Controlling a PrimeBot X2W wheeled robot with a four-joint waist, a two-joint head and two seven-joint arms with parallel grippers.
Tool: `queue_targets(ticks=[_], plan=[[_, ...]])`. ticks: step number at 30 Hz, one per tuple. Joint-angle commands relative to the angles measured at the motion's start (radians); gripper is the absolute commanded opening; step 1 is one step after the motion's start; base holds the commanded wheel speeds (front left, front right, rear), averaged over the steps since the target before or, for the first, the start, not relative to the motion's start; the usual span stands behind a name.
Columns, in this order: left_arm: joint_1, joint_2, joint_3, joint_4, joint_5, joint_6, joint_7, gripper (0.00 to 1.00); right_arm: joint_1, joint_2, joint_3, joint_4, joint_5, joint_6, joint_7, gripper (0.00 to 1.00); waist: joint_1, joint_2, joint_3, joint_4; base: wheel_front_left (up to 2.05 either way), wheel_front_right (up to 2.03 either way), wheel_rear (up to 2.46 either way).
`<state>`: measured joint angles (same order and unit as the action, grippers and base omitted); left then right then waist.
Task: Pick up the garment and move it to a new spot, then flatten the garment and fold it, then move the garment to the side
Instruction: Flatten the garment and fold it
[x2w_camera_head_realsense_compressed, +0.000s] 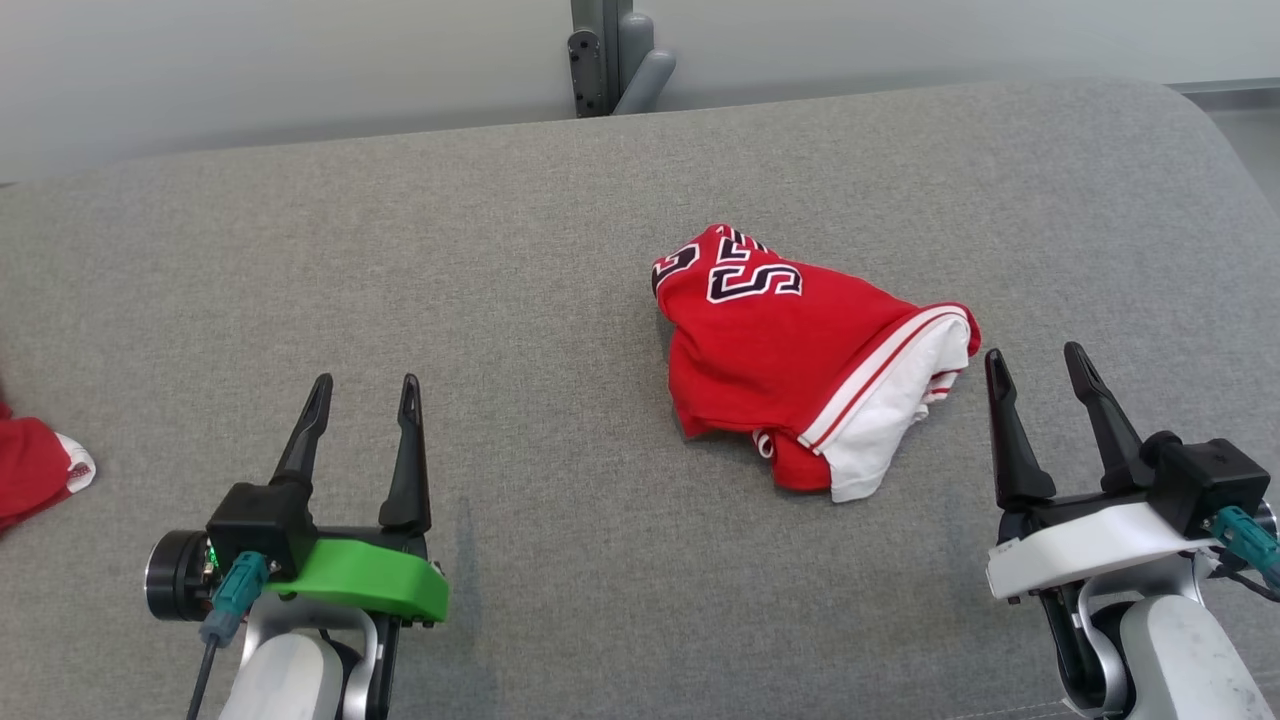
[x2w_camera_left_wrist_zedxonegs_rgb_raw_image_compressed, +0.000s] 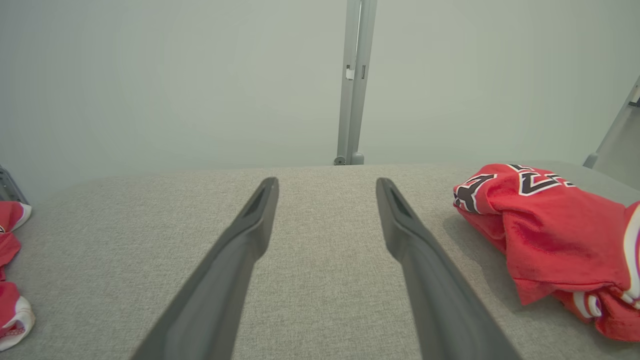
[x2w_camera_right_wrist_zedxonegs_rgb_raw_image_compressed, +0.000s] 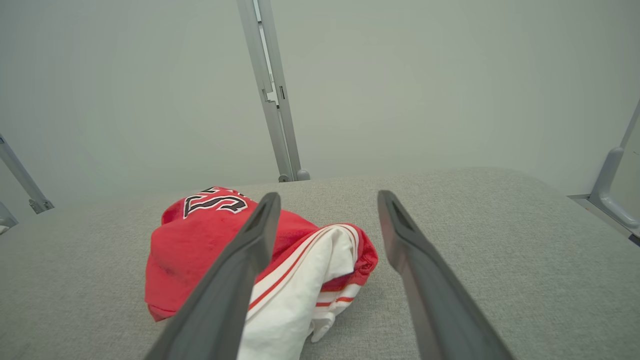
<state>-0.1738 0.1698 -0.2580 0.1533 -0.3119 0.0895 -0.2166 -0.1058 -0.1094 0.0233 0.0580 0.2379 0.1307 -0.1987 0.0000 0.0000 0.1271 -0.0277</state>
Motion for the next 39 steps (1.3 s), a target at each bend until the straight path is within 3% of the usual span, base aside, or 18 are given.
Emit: queue_targets(ticks=[1, 7, 18, 31, 32, 34, 35, 39], plan=[[0.011, 0.008, 0.000, -0.006, -0.006, 0.007, 0.002, 1.00, 0.013, 0.000, -0.003, -0.007, -0.004, 0.000, 0.003, 1.00, 0.0000, 0.0000, 0.001, 0.001, 0.00, 0.00, 0.00], [-0.028, 0.003, -0.018, -0.015, -0.011, -0.015, 0.007, 1.00, 0.005, 0.004, -0.004, -0.017, 0.000, 0.000, 0.013, 1.00, 0.0000, 0.0000, 0.017, 0.000, 0.00, 0.00, 0.00], [-0.274, -0.055, -0.170, 0.113, -0.055, -0.175, 0.180, 1.00, -0.056, 0.010, 0.044, -0.010, 0.018, 0.000, 0.004, 1.00, 0.0000, 0.0000, 0.107, -0.074, 0.00, 0.00, 0.00], [-0.456, -0.078, -0.260, 0.389, -0.192, -0.220, 0.302, 1.00, -0.113, 0.024, 0.085, 0.054, 0.047, 0.000, -0.038, 1.00, 0.0000, 0.0000, 0.190, -0.181, 0.00, 0.00, 0.00], [-0.465, -0.079, -0.272, 0.400, -0.206, -0.220, 0.303, 0.84, -0.115, 0.025, 0.087, 0.058, 0.048, 0.000, -0.040, 1.00, 0.0000, 0.0000, 0.193, -0.184, 0.00, 0.00, 0.00], [-0.481, -0.082, -0.303, 0.406, -0.255, -0.221, 0.297, 0.19, -0.120, 0.028, 0.093, 0.067, 0.052, 0.000, -0.045, 1.00, 0.0000, 0.0000, 0.198, -0.190, 0.00, 0.00, 0.00], [-0.488, -0.076, -0.318, 0.408, -0.271, -0.221, 0.289, 0.00, -0.125, 0.028, 0.095, 0.072, 0.053, 0.000, -0.046, 1.00, 0.0000, 0.0000, 0.200, -0.192, 0.00, 0.00, 0.00], [-0.522, -0.035, -0.338, 0.414, -0.272, -0.220, 0.194, 0.00, -0.131, 0.031, 0.105, 0.082, 0.065, 0.000, -0.053, 1.00, 0.0000, 0.0000, 0.201, -0.191, 0.00, 0.00, 0.00]])
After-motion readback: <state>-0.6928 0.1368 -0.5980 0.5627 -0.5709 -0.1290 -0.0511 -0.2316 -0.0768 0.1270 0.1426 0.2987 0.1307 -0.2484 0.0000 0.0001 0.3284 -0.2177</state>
